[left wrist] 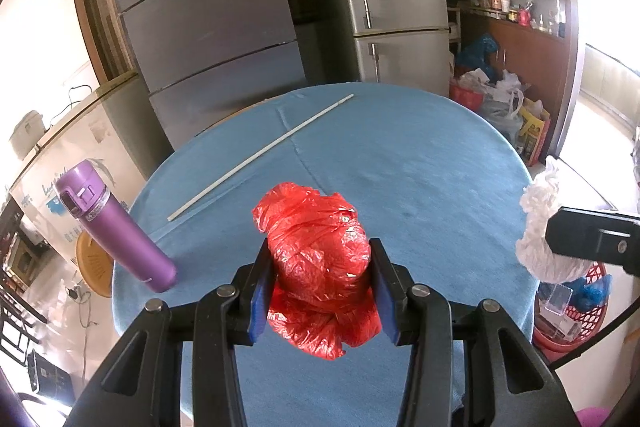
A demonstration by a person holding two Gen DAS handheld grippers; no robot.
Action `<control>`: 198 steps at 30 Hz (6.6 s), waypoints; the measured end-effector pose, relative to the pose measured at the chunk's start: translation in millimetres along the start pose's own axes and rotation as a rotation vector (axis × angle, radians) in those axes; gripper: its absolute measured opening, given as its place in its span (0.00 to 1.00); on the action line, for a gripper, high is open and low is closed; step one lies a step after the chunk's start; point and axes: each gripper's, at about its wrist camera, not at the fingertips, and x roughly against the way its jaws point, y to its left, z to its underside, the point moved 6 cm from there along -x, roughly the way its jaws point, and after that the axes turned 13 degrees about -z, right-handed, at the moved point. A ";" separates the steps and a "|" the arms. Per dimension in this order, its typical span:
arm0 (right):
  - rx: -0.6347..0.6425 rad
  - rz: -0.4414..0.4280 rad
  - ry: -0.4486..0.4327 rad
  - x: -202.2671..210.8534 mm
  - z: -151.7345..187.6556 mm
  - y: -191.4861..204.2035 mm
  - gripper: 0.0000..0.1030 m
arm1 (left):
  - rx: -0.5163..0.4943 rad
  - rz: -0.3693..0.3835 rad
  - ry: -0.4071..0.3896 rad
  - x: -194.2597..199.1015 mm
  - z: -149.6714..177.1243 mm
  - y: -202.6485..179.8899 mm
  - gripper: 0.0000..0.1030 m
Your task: Collect trash
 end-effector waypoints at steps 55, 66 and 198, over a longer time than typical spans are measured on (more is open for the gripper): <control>-0.086 0.061 -0.023 17.6 14.4 -28.8 0.39 | -0.093 0.051 0.031 -2.7 13.8 -37.0 0.46; -0.091 0.057 -0.027 19.5 14.8 -29.3 0.39 | -0.099 0.049 0.025 -1.9 13.7 -37.2 0.46; -0.224 0.351 -0.215 183.4 28.2 -146.1 0.51 | -0.401 0.234 -0.094 48.8 -32.8 -207.5 0.64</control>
